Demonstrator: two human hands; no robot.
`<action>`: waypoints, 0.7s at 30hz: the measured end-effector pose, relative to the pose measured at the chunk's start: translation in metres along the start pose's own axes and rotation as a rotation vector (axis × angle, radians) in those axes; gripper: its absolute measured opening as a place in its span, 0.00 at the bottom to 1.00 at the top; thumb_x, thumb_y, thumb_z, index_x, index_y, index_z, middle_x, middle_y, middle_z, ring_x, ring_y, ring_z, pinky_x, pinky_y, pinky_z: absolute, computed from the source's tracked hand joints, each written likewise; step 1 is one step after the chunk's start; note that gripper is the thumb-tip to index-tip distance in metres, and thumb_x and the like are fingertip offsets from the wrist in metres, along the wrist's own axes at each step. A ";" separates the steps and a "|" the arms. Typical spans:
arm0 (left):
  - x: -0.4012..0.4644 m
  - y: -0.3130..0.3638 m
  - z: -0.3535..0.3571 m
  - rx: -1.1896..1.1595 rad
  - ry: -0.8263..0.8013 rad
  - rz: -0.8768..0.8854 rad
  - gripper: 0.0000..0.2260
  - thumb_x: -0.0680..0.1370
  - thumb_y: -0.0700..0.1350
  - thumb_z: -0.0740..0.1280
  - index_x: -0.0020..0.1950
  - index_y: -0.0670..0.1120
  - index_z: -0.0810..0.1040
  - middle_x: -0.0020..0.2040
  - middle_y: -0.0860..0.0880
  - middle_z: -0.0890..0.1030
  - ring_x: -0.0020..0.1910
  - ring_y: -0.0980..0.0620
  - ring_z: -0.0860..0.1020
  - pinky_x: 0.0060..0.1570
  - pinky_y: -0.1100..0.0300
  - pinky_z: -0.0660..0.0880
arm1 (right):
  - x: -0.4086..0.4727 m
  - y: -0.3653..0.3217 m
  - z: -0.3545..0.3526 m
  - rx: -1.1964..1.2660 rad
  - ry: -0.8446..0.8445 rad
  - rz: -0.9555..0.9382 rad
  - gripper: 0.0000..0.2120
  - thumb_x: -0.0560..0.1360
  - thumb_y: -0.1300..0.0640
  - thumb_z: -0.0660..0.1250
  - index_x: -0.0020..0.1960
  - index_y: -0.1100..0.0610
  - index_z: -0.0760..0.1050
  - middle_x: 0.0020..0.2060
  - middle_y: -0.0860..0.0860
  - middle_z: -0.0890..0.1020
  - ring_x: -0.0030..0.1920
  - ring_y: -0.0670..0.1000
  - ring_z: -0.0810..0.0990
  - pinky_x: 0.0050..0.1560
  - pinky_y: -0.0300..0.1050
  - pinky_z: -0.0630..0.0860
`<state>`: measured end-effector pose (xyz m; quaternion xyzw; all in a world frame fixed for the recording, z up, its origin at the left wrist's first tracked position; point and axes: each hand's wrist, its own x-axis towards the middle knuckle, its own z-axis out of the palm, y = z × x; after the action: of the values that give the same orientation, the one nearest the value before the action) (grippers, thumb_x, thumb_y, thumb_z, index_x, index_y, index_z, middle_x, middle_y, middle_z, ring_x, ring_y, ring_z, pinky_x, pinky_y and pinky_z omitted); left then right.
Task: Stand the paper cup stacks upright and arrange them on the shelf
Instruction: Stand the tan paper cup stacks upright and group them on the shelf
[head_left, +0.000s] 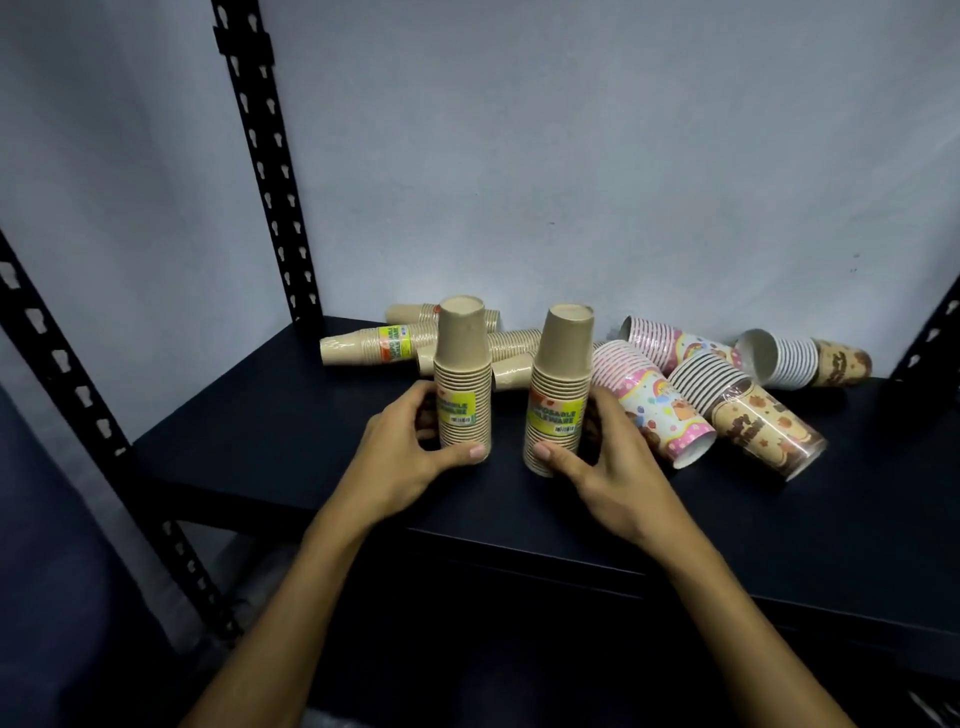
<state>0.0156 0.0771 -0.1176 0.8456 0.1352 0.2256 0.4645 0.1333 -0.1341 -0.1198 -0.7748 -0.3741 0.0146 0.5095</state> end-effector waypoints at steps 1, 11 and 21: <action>0.000 0.000 0.000 0.004 0.010 -0.006 0.34 0.65 0.54 0.82 0.67 0.53 0.74 0.59 0.56 0.83 0.58 0.58 0.82 0.62 0.57 0.78 | 0.000 0.000 0.000 0.013 -0.008 -0.005 0.28 0.72 0.49 0.75 0.69 0.48 0.68 0.63 0.42 0.79 0.65 0.43 0.77 0.68 0.55 0.74; 0.002 -0.003 -0.006 -0.082 -0.133 -0.025 0.36 0.69 0.49 0.81 0.73 0.51 0.71 0.67 0.55 0.80 0.66 0.58 0.78 0.71 0.50 0.72 | 0.001 0.004 0.002 0.017 0.014 0.038 0.32 0.69 0.51 0.79 0.66 0.47 0.64 0.60 0.45 0.79 0.62 0.45 0.79 0.66 0.53 0.76; 0.000 0.000 -0.001 0.039 -0.028 -0.027 0.38 0.58 0.63 0.81 0.65 0.55 0.76 0.59 0.57 0.83 0.59 0.58 0.80 0.64 0.52 0.77 | -0.001 -0.005 0.001 0.006 -0.090 0.014 0.26 0.75 0.55 0.74 0.67 0.49 0.64 0.63 0.43 0.79 0.65 0.39 0.76 0.69 0.49 0.72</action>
<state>0.0156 0.0779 -0.1173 0.8556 0.1445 0.2048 0.4528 0.1292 -0.1334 -0.1167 -0.7746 -0.3910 0.0540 0.4942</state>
